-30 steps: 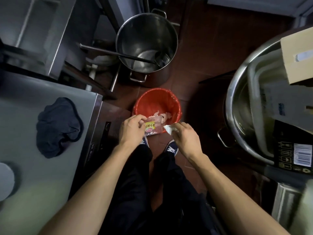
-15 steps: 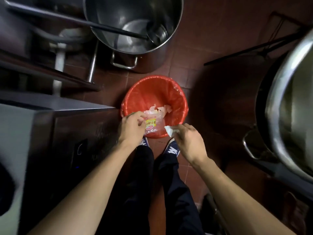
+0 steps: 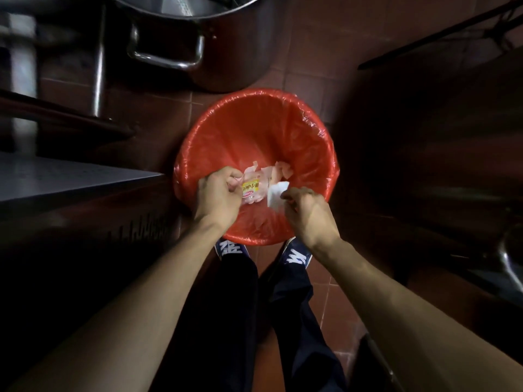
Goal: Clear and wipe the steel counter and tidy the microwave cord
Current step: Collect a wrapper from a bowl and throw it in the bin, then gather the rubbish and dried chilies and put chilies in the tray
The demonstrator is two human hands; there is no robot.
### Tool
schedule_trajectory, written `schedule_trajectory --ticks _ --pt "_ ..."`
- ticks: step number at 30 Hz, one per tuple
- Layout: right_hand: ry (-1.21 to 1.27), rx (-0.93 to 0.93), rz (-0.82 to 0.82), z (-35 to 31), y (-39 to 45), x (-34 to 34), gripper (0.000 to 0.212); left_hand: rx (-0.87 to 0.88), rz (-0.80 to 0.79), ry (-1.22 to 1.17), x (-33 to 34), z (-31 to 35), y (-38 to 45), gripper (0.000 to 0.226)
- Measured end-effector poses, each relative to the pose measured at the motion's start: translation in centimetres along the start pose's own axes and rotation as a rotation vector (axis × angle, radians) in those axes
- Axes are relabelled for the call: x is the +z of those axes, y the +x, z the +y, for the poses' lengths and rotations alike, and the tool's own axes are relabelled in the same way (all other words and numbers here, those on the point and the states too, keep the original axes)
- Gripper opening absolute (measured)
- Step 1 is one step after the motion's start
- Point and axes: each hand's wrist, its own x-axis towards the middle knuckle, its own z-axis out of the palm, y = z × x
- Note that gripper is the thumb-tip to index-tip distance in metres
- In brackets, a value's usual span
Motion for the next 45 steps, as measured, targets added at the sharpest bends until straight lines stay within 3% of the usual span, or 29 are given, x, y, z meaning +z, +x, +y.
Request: schedule_trajectory --ticks 7,14,22,26,36,45 --pt "-0.052 0.02 -0.026 0.4 0.5 0.3 0.034 0.026 -0.029 0.094 1.2 -0.7 0.5 0.023" --pt "-0.083 0.004 -0.039 -2.2 -1.7 -2.8 0.039 0.036 -0.082 0.102 -1.7 0.4 -1.8 0.025" --pt "-0.08 -0.034 0.03 -8.5 -7.0 -9.4 0.041 0.148 -0.196 0.454 -8.9 7.0 -8.1 0.043" --pt "-0.114 -0.097 0.075 -12.4 -11.2 -14.0 0.038 0.172 -0.221 0.457 -13.4 11.1 -11.9 0.046" --pt "-0.049 -0.159 0.199 -19.6 -21.1 -23.3 0.033 0.231 -0.132 0.423 -24.1 19.6 -20.8 0.044" --pt "-0.11 -0.427 0.227 -22.4 -26.9 -30.2 0.033 0.269 0.12 0.412 -29.0 23.5 -28.3 0.044"
